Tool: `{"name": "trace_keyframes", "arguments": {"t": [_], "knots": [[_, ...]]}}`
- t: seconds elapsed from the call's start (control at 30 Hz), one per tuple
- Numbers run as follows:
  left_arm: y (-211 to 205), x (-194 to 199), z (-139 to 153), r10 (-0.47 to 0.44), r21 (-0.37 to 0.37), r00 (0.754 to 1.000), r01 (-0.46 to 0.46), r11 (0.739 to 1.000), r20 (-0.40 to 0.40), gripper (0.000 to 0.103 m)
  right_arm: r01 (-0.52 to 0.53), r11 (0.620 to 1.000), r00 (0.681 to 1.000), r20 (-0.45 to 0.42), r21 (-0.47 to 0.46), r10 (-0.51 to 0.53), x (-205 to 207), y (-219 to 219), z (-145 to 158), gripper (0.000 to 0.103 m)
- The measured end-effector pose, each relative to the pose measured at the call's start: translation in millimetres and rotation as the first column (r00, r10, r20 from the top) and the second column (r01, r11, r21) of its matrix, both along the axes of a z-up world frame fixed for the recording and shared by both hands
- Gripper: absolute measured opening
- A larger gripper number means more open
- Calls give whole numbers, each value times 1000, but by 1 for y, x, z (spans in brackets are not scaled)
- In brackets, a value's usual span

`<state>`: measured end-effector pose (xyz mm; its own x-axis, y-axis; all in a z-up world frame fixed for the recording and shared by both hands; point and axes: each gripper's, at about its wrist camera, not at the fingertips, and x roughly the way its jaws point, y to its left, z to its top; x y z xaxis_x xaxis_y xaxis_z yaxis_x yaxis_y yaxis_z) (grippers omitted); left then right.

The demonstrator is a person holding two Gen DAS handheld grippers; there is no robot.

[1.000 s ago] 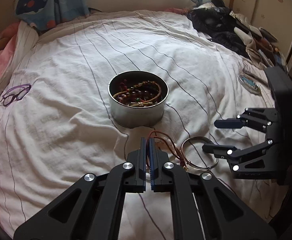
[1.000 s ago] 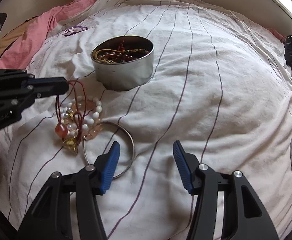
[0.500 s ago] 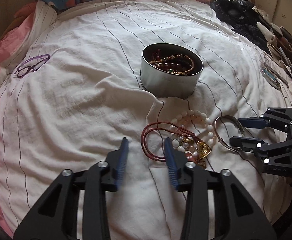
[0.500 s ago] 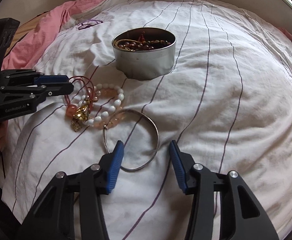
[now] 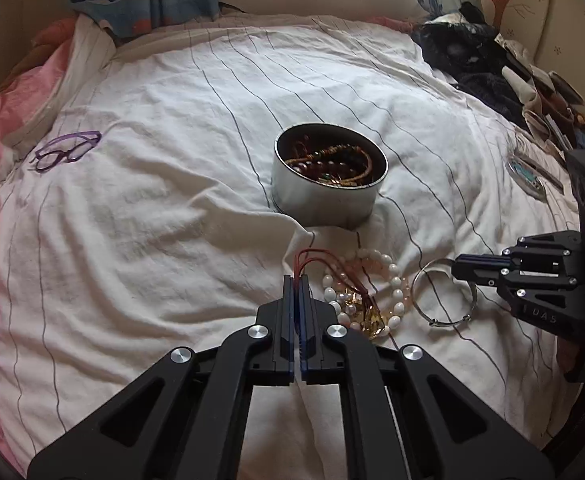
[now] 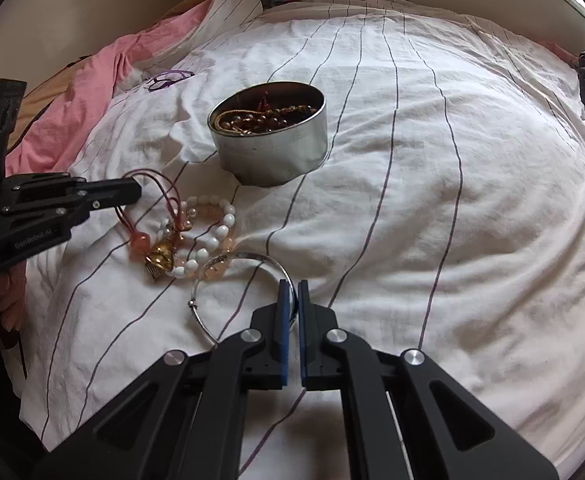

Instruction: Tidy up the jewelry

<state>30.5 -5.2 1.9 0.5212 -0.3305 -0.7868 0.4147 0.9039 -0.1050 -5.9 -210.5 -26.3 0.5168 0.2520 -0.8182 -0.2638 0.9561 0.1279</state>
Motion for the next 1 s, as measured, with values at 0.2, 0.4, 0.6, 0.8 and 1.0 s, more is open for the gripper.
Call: {"name": "trace_keyframes", "arguments": {"t": [0.2, 0.4, 0.6, 0.8, 1.0], "knots": [[5, 5, -8, 10, 21, 999, -10, 1000, -33, 2, -2, 1000, 1000, -24, 29, 3, 1, 3, -3, 36], [4, 6, -16, 15, 41, 998, -13, 999, -54, 2, -48, 999, 999, -4, 17, 48, -4, 16, 0, 61], [-2, 8, -36, 14, 74, 994, -6, 997, -105, 11, -68, 998, 997, -31, -5, 68, -3, 22, -11, 61], [-6, 3, -30, -18, 71, 997, 24, 997, -79, 11, -25, 1000, 999, -27, 12, 25, -2, 10, -7, 8], [-6, 5, -32, -12, 81, 996, 19, 996, -88, 11, -17, 1000, 999, -44, -3, 17, 3, 10, -12, 8]]}}
